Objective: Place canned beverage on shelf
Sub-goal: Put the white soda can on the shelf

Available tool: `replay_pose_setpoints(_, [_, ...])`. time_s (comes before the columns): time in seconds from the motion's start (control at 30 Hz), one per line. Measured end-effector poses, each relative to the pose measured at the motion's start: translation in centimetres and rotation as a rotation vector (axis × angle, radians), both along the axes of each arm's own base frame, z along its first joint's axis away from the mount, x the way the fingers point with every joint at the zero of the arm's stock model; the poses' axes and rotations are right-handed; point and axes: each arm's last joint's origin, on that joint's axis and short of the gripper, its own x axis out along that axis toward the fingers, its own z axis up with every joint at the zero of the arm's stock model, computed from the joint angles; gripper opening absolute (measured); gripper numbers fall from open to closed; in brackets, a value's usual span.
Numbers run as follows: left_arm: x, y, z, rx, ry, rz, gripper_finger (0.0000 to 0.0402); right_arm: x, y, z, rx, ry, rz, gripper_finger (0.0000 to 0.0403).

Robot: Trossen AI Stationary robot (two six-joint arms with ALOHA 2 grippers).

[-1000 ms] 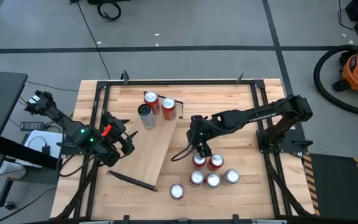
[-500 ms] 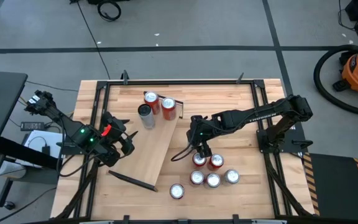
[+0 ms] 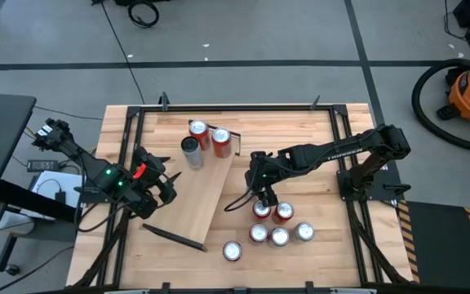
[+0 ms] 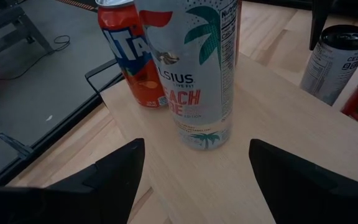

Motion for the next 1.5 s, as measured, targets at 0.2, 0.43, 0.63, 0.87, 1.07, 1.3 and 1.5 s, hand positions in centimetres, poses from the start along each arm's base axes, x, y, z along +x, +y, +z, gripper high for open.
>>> replay_pose_setpoints(0.2, [0.0,0.0,0.0,0.000,0.000,0.000,0.0302,0.0,0.0,0.0,0.000,0.000,0.000,0.0323])
replay_pose_setpoints(0.43, [0.0,0.0,0.0,0.000,0.000,0.000,0.0302,0.0,0.0,0.0,0.000,0.000,0.000,0.0323])
replay_pose_setpoints(0.63, [0.0,0.0,0.0,0.000,0.000,0.000,0.0302,0.0,0.0,0.0,0.000,0.000,-0.001,0.0323])
replay_pose_setpoints(0.87, [0.0,0.0,0.0,0.003,0.003,-0.002,0.0302,0.0,0.0,0.0,0.000,0.000,0.000,0.0323])
replay_pose_setpoints(1.07, [0.0,0.0,0.0,0.006,0.005,-0.003,0.0302,0.0,0.5,0.2,-0.019,-0.004,0.006,0.0323])
replay_pose_setpoints(1.3, [0.0,0.0,0.0,0.006,0.005,-0.003,0.0302,0.3,0.9,1.2,-0.018,-0.036,0.018,0.0323])
replay_pose_setpoints(1.5, [0.0,0.0,0.0,0.006,0.005,-0.003,0.0302,0.3,0.9,1.2,-0.020,-0.037,0.015,0.0323])
